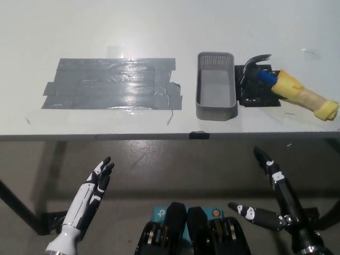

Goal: The robot picks the hammer with right hand and hits the black area on the desk and places it back.

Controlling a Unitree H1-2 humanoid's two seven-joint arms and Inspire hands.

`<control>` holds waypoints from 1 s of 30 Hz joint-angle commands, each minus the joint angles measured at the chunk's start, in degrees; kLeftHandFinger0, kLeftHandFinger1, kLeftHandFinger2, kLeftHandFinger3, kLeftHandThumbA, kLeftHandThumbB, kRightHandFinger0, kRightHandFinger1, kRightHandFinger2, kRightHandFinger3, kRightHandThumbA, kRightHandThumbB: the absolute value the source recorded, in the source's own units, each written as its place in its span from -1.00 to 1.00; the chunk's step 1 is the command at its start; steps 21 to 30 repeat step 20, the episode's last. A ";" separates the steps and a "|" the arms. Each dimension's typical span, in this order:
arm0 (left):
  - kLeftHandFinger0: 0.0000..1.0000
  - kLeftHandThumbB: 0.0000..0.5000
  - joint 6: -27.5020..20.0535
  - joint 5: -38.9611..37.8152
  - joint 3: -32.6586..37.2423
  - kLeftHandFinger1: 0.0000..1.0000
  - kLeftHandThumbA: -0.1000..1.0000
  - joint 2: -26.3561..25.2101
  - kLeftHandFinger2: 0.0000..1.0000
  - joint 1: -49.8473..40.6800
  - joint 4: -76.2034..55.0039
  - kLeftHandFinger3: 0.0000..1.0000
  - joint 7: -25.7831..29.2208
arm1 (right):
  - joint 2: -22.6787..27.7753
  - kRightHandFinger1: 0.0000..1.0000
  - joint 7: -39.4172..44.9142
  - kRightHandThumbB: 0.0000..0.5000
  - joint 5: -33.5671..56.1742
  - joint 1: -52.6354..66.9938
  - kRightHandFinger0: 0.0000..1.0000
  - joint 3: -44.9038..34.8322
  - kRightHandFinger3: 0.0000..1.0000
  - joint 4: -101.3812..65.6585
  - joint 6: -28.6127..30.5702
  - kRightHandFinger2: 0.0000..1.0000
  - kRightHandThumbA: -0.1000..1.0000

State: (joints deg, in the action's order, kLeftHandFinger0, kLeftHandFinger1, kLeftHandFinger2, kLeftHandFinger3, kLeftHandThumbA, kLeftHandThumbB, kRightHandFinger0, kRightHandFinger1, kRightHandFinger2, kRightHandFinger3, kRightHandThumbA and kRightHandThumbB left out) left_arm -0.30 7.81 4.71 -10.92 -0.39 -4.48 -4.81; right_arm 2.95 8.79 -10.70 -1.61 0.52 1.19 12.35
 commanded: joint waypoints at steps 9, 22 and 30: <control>1.00 -0.72 -0.85 -0.20 -0.34 1.00 1.00 -0.08 1.00 -1.52 -2.99 1.00 -0.16 | 1.01 1.00 -2.94 0.16 0.61 0.93 1.00 0.54 1.00 2.89 5.82 1.00 0.92; 1.00 -0.81 -0.78 0.25 -0.41 1.00 1.00 -0.33 1.00 -2.00 -3.03 1.00 -0.03 | 1.35 1.00 -2.82 0.18 1.11 0.50 1.00 1.30 1.00 3.58 5.10 1.00 0.87; 1.00 -0.81 -0.78 0.25 -0.41 1.00 1.00 -0.33 1.00 -2.00 -3.03 1.00 -0.03 | 1.35 1.00 -2.82 0.18 1.11 0.50 1.00 1.30 1.00 3.58 5.10 1.00 0.87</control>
